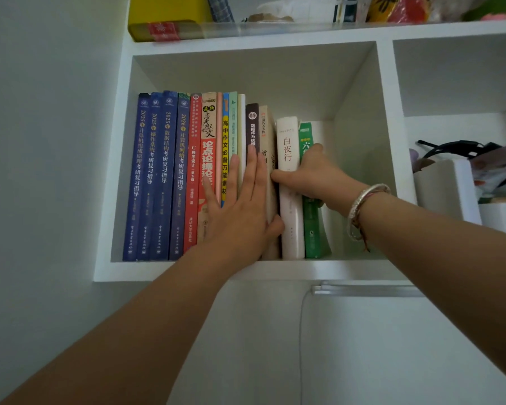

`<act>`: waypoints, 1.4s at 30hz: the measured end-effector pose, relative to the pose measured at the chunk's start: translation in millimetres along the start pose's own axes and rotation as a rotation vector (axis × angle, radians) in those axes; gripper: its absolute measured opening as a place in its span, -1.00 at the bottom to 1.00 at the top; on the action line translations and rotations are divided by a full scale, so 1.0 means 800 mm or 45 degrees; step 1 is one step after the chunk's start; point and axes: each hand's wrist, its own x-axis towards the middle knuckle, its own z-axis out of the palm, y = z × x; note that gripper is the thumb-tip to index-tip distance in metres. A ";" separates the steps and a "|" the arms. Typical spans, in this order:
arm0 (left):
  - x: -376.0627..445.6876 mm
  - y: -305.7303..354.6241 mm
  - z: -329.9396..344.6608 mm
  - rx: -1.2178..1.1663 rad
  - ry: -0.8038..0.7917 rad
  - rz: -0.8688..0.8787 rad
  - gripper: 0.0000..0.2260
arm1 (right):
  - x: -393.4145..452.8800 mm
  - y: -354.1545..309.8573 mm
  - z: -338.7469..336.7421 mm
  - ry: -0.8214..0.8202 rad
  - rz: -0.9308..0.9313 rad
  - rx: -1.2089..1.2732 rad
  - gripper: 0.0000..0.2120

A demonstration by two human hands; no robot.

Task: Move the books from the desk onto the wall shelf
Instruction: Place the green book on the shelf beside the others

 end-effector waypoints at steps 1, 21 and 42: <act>0.001 -0.001 -0.002 -0.015 -0.024 0.012 -0.20 | -0.002 -0.002 -0.002 -0.004 -0.001 0.006 -0.24; -0.006 -0.031 -0.013 0.071 -0.286 0.197 0.10 | -0.054 0.052 -0.021 -0.591 0.229 0.408 -0.07; -0.004 -0.025 -0.008 0.248 -0.141 0.228 0.10 | -0.055 0.080 -0.014 -0.673 0.011 0.273 0.03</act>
